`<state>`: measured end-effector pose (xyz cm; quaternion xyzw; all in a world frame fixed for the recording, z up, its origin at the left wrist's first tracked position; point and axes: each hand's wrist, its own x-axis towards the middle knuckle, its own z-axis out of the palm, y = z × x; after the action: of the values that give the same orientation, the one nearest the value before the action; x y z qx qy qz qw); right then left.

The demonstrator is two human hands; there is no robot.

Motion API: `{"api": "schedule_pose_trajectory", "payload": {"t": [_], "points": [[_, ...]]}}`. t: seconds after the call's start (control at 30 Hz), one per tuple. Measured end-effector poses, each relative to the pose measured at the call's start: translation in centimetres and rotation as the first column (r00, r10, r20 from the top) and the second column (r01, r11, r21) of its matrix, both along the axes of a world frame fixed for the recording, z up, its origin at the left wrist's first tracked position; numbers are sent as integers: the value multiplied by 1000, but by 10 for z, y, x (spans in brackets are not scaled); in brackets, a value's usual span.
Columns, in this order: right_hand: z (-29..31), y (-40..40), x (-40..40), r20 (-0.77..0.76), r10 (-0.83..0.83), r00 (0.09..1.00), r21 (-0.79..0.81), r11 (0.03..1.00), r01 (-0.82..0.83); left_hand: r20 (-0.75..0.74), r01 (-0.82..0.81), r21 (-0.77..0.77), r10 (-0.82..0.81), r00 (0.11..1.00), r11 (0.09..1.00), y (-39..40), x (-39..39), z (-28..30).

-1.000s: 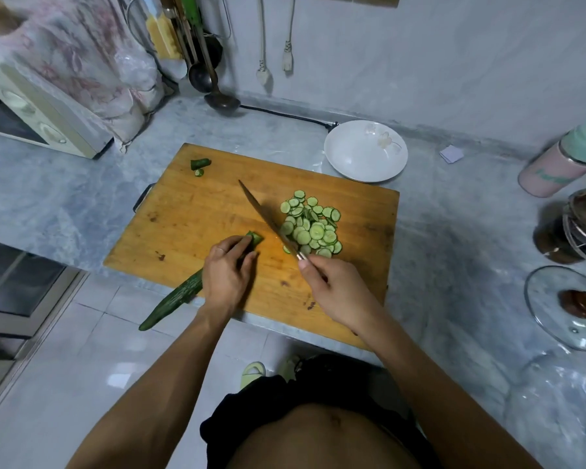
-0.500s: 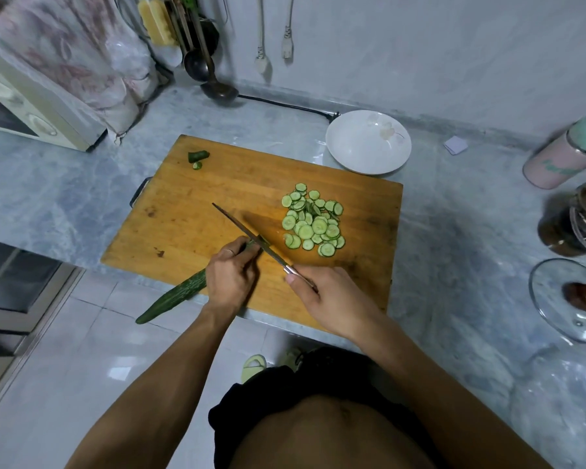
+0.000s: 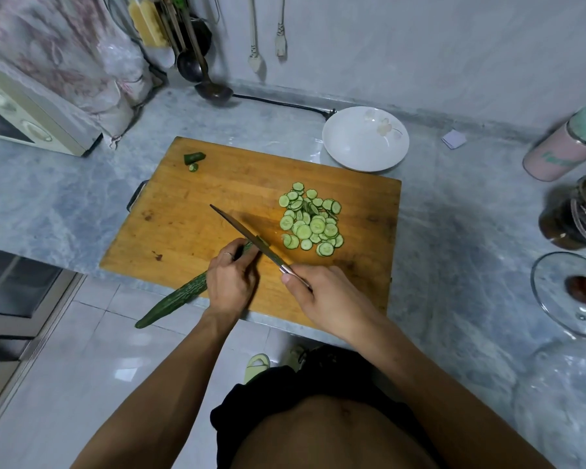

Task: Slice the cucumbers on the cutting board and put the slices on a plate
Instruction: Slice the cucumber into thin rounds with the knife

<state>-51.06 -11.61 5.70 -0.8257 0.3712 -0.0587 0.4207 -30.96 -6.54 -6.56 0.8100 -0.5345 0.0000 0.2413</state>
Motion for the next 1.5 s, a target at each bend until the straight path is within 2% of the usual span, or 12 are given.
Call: {"api": "schedule_pose_trajectory", "payload": {"t": [0.57,0.7,0.87,1.13,1.5], "points": [[-3,8,13,-16,-30,999,6,1000,30,-52,-66,12,66,996,998,-2,-4,-2],[-14,3,16,53,-85,995,85,993,80,-37,-34,-12,34,999,999,-1,-5,-2],[-24,-4,25,60,-91,994,114,990,83,-51,-29,11,29,998,1000,-3,-2,-6],[-41,2,29,52,-113,992,77,991,109,-39,2,-28,-3,999,1000,-3,-1,-3],[-24,4,9,65,-96,993,94,992,89,-38,40,-30,-41,998,999,-3,0,4]]}}
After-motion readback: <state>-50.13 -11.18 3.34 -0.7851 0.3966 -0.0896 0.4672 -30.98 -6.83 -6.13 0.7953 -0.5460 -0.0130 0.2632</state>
